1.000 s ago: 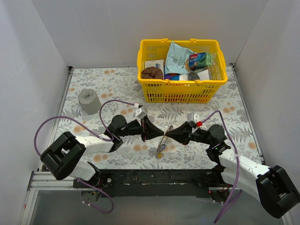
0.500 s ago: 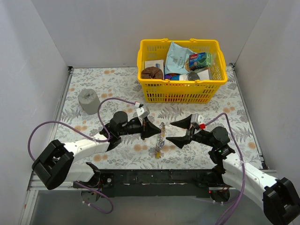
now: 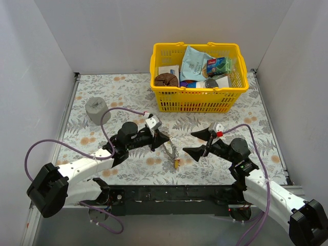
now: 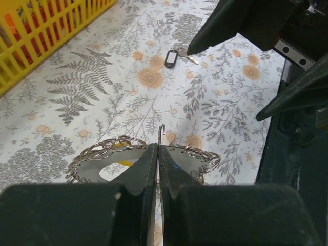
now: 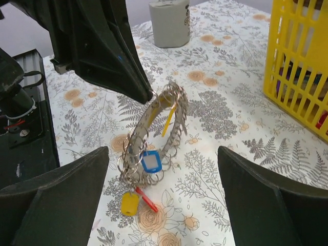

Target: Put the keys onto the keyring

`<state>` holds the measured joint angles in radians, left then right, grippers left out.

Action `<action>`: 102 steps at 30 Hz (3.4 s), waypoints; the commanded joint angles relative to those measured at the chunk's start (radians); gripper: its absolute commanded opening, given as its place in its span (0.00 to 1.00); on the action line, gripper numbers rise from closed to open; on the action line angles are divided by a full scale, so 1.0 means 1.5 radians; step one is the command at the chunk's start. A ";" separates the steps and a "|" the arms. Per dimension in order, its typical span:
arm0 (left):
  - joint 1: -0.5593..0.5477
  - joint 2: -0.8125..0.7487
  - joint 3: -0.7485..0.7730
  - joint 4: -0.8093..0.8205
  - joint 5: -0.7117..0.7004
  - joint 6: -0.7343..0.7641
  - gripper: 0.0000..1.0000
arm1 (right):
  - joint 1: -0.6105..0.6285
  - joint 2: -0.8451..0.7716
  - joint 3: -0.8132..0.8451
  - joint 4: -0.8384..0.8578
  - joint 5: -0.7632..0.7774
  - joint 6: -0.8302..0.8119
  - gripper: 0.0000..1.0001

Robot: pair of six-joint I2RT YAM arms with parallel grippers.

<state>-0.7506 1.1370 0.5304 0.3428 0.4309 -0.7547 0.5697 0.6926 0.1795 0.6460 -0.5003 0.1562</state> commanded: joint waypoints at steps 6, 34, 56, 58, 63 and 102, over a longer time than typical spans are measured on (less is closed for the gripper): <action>-0.016 -0.048 0.017 -0.029 -0.114 0.072 0.00 | -0.003 0.008 0.019 -0.054 0.029 0.027 0.94; -0.071 -0.057 0.024 -0.051 -0.220 0.119 0.00 | -0.034 0.051 0.084 -0.246 0.172 0.104 0.91; -0.071 -0.036 0.004 -0.029 -0.172 0.076 0.00 | -0.179 0.099 0.164 -0.494 0.445 0.097 0.81; -0.071 -0.039 0.001 -0.028 -0.170 0.073 0.00 | -0.226 0.106 0.160 -0.480 0.405 0.090 0.79; -0.071 -0.039 0.005 -0.033 -0.159 0.071 0.00 | -0.328 0.164 0.166 -0.456 0.300 0.077 0.76; -0.071 -0.009 0.020 -0.034 -0.123 0.048 0.00 | -0.437 0.384 0.167 -0.315 0.095 0.088 0.38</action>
<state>-0.8532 1.1278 0.5304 0.2699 0.2344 -0.6888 -0.0792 1.2720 0.4114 0.1490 -0.3172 0.2863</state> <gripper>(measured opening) 0.017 0.396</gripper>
